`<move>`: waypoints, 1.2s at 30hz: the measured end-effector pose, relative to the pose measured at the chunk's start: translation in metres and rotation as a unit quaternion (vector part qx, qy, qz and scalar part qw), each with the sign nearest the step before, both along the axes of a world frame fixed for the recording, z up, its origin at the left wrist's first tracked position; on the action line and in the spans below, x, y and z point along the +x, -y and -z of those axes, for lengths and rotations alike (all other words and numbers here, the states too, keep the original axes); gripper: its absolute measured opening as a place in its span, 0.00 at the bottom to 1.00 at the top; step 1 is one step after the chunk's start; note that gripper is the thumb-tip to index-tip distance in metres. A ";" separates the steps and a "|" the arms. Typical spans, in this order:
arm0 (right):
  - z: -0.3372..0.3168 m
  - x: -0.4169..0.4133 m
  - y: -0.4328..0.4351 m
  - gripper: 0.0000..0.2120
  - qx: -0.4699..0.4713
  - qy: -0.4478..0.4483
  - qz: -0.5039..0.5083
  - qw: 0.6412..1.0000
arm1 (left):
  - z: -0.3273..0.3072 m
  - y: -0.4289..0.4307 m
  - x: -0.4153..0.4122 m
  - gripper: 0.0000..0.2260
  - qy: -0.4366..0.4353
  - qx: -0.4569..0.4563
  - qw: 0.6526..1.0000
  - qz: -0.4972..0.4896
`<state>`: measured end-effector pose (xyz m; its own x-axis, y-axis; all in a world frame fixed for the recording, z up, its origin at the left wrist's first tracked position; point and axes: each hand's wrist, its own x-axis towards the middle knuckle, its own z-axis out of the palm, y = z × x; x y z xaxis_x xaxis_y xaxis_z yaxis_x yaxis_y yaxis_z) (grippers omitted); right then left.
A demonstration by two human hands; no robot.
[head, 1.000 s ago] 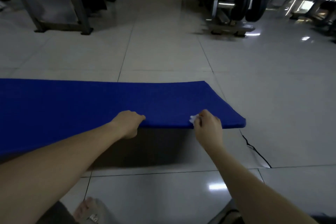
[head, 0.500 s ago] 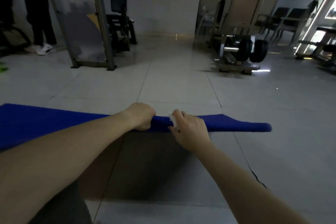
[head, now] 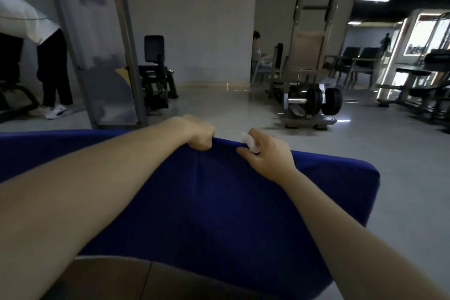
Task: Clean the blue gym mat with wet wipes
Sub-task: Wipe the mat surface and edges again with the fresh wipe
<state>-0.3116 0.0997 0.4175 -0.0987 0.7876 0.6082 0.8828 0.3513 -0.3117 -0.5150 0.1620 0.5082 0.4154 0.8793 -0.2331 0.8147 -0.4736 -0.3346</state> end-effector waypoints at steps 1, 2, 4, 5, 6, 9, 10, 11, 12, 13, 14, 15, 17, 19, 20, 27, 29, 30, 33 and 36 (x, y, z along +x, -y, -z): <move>0.007 -0.004 -0.009 0.12 -0.016 0.021 0.000 1.000 | 0.017 -0.010 -0.004 0.10 0.019 0.006 1.000 -0.011; 0.010 -0.008 -0.018 0.11 -0.024 0.045 0.000 0.999 | 0.032 -0.019 -0.008 0.09 0.044 0.028 0.998 -0.022; 0.009 -0.015 -0.036 0.08 -0.021 0.076 -0.001 0.997 | 0.055 -0.039 -0.015 0.07 0.101 0.094 0.990 -0.032; 0.007 -0.012 -0.043 0.06 -0.015 0.062 0.003 0.998 | 0.062 -0.049 -0.016 0.05 0.129 0.126 0.983 -0.030; 0.006 -0.005 -0.050 0.07 0.008 0.037 0.018 0.999 | 0.066 -0.060 -0.017 0.03 0.159 0.158 0.974 -0.025; 0.029 0.055 -0.061 0.13 0.105 -0.088 0.166 0.977 | 0.088 -0.098 -0.014 0.05 0.225 0.263 0.938 -0.024; 0.049 0.082 -0.060 0.14 0.088 -0.145 0.224 0.960 | 0.099 -0.109 -0.011 0.09 0.226 0.293 0.929 -0.033; 0.073 0.106 -0.057 0.14 0.038 -0.192 0.276 0.941 | 0.112 -0.116 -0.008 0.15 0.217 0.317 0.922 -0.045; 0.101 0.125 -0.052 0.13 -0.035 -0.222 0.310 0.924 | 0.126 -0.121 -0.005 0.21 0.213 0.335 0.916 -0.057; 0.126 0.137 -0.048 0.13 -0.111 -0.239 0.321 0.909 | 0.139 -0.122 -0.001 0.27 0.218 0.344 0.911 -0.067; 0.152 0.144 -0.048 0.13 -0.179 -0.256 0.316 0.896 | 0.152 -0.127 0.005 0.32 0.225 0.346 0.908 -0.074; 0.175 0.145 -0.052 0.14 -0.233 -0.277 0.302 0.882 | 0.165 -0.134 0.011 0.35 0.230 0.346 0.906 -0.075; 0.210 0.140 -0.061 0.16 -0.301 -0.319 0.268 0.858 | 0.191 -0.145 0.020 0.40 0.232 0.344 0.908 -0.056; 0.244 0.127 -0.077 0.15 -0.372 -0.336 0.242 0.831 | 0.221 -0.159 0.021 0.45 0.223 0.327 0.918 -0.038; 0.262 0.120 -0.086 0.17 -0.409 -0.347 0.238 0.810 | 0.239 -0.165 0.018 0.47 0.211 0.308 0.927 -0.030; 0.389 0.085 -0.112 0.26 -0.546 -0.473 0.259 0.641 | 0.422 -0.144 -0.026 0.50 0.115 0.110 0.987 -0.036; 0.418 0.069 -0.110 0.26 -0.551 -0.543 0.237 0.588 | 0.469 -0.126 -0.030 0.47 0.104 0.038 0.993 -0.048; 0.428 0.057 -0.112 0.25 -0.550 -0.564 0.221 0.576 | 0.488 -0.120 -0.030 0.46 0.107 0.006 0.992 -0.064; 0.463 0.029 -0.135 0.20 -0.488 -0.639 0.226 0.550 | 0.534 -0.118 -0.028 0.48 0.111 -0.064 0.985 -0.115; 0.481 0.011 -0.164 0.12 -0.401 -0.689 0.306 0.521 | 0.562 -0.132 -0.028 0.50 0.083 -0.100 0.986 -0.107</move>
<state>-0.3007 0.2638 -0.0630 0.4142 0.4712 -0.7787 -0.5017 -0.5956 -0.6273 -0.5427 0.2941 -0.0542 0.2729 0.8940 -0.3554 0.9387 -0.3284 -0.1054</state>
